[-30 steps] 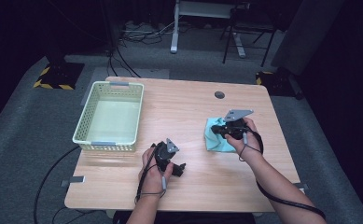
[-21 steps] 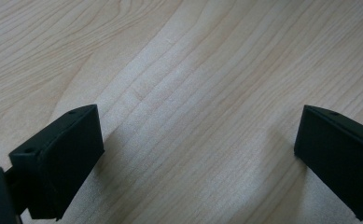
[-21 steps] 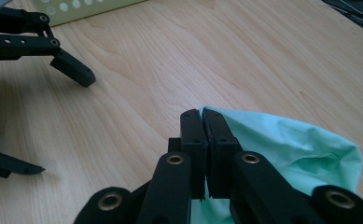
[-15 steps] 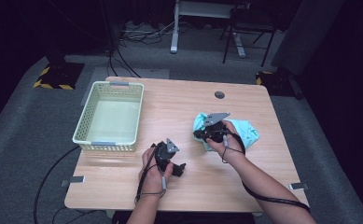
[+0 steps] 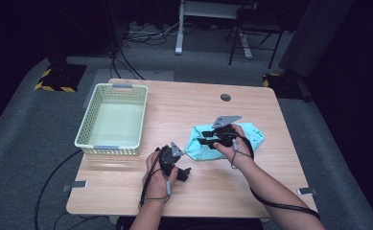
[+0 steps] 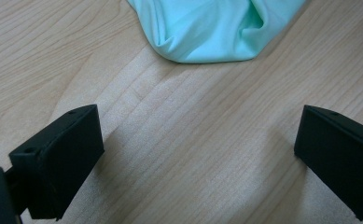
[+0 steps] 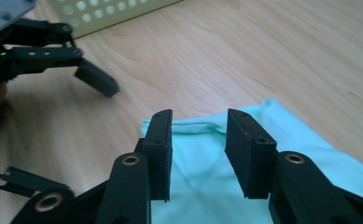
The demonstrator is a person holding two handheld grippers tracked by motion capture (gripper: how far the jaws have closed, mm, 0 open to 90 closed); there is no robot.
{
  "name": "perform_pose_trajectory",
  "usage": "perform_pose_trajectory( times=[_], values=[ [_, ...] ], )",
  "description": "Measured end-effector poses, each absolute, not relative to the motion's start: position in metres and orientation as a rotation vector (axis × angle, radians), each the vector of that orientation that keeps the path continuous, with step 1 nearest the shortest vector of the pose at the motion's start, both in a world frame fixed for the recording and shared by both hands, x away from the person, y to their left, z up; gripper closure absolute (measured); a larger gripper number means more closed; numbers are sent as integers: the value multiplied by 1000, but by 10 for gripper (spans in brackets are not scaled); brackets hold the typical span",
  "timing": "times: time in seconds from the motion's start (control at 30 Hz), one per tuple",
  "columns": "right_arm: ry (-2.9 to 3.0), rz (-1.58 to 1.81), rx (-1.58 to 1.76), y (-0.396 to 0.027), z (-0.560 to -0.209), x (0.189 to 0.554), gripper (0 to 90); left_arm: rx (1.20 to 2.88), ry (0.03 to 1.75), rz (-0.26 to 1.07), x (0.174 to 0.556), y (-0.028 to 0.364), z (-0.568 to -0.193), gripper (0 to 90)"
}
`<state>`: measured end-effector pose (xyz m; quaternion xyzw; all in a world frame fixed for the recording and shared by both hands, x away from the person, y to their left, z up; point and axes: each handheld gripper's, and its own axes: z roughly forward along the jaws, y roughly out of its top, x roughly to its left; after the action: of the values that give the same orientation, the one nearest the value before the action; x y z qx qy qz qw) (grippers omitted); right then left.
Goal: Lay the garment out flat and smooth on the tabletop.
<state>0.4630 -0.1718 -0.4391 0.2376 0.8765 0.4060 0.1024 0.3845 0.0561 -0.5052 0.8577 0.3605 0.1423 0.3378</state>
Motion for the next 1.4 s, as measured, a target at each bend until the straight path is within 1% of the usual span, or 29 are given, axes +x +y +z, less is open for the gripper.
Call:
perform_pose_trajectory(
  times=[0.03,0.07,0.17,0.43,0.63,0.73,0.87,1.13,1.33,1.37,1.4],
  values=[
    [2564,1200,738,-182,-436,468,602,2235,939,371,385,56,-505,15],
    [2564,1200,738,-182,-436,468,602,2235,939,371,385,56,-505,15],
    [2527,1173,795,-199,-432,479,603,2235,939,371,385,56,-505,15],
    [2501,1117,864,-217,-435,495,607,2235,939,371,385,56,-505,15],
    [2490,1053,907,-226,-443,506,594,2235,939,371,385,56,-505,15],
    [2479,996,940,-234,-452,513,568,2236,938,371,385,56,-505,15],
    [2480,953,966,-242,-459,518,569,2235,939,371,385,56,-505,15],
    [2477,898,1025,-258,-471,527,586,2235,939,371,385,56,-505,14],
    [2477,898,1025,-258,-471,527,586,2235,939,371,385,56,-505,14],
    [2497,865,1061,-264,-482,529,590,2235,939,372,384,56,-505,15],
    [2499,859,1050,-265,-483,529,616,2235,939,372,384,56,-505,15]
  ],
)
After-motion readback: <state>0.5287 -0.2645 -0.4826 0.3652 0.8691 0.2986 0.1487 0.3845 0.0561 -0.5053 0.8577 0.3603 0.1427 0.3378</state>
